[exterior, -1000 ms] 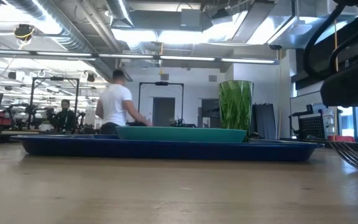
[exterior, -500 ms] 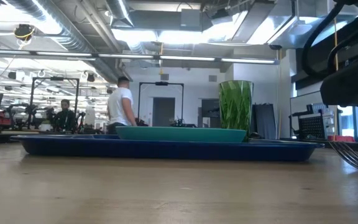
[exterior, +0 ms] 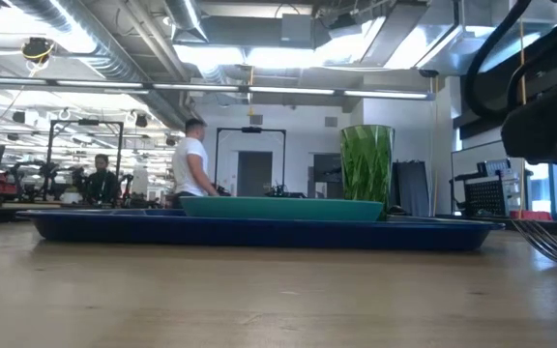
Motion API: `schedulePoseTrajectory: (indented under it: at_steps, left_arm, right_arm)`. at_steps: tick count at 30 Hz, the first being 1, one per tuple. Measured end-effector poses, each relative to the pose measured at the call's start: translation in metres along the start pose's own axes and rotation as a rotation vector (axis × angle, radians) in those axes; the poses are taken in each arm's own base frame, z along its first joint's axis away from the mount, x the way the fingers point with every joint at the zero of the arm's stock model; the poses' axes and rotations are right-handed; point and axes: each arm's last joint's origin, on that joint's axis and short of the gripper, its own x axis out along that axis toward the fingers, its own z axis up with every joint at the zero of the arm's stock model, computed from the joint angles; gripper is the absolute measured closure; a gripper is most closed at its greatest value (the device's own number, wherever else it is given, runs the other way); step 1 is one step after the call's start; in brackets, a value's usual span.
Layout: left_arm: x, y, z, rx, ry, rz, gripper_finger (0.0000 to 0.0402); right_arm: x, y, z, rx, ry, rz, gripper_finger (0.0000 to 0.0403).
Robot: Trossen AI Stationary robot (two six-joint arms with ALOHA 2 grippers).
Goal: Pick and place plate/cup/fork/spoon on tray
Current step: Put the orange spoon to the blue serving tray to the left side of the green plate
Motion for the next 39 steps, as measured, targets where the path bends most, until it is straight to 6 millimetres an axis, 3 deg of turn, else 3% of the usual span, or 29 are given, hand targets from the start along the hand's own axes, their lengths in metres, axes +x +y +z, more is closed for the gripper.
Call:
schedulePoseTrajectory:
  at_steps: [13,26,39]
  left_arm:
    - [0.000,-0.001,0.000,0.034,0.003,-0.052,0.0367]
    - [0.000,-0.001,-0.001,0.050,0.009,-0.051,0.0367]
    - [0.000,-0.001,-0.005,0.082,0.057,-0.050,0.0367]
  right_arm:
    - [-0.009,0.005,-0.004,-0.031,0.022,-0.001,0.0402]
    - [-0.058,0.032,-0.019,-0.034,0.061,0.094,0.0403]
    - [-0.088,0.063,0.010,-0.012,0.037,0.278,0.0403]
